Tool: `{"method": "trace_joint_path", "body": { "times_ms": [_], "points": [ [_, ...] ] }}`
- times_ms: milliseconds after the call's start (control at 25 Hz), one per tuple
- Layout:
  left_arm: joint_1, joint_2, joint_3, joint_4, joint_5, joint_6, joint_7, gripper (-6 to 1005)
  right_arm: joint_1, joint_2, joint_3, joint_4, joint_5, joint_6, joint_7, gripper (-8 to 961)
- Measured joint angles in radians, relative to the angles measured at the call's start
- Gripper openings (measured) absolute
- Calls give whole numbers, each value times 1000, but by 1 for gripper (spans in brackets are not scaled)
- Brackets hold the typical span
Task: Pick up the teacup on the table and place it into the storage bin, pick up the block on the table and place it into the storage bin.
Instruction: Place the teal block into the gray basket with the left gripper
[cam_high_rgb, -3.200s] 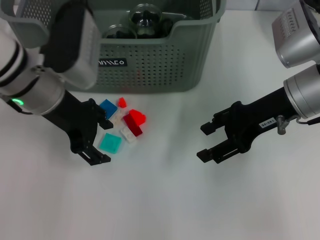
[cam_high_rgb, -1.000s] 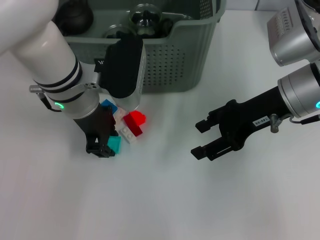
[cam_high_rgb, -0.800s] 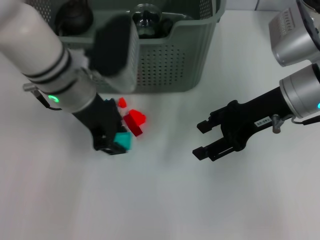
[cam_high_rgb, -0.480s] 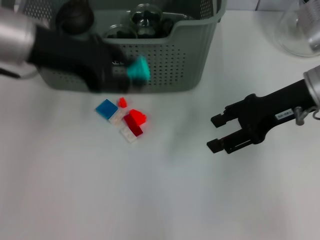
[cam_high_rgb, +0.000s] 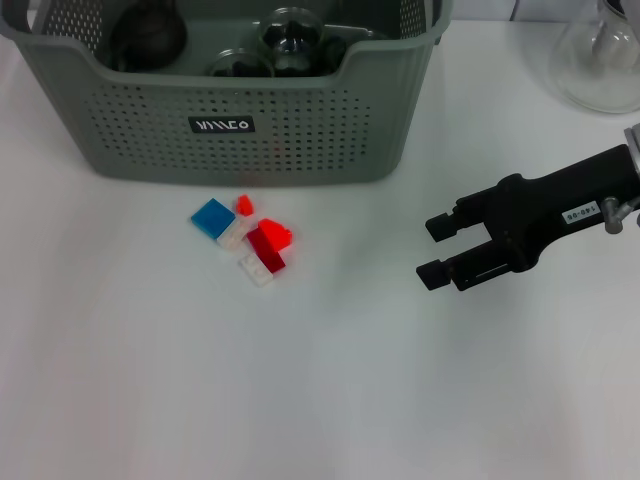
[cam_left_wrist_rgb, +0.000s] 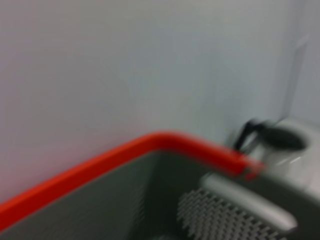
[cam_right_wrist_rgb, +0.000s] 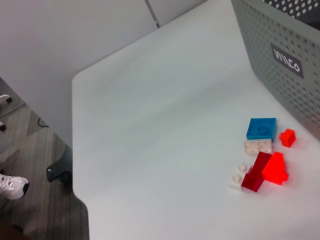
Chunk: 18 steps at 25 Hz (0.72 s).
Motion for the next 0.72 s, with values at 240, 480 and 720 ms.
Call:
{"method": "trace_joint_path", "body": {
  "times_ms": [240, 480, 720],
  "points": [
    [-118, 44, 56, -142, 213, -63, -125, 396, 3, 2, 1, 12, -3, 15, -3, 795],
    [-211, 52, 80, -235, 405, -35, -166, 396, 0, 2, 1, 21, -4, 30, -5, 795],
    [-239, 42, 123, -275, 434, -40, -169, 397, 2, -3, -7, 37, -5, 42, -8, 796]
  ]
}}
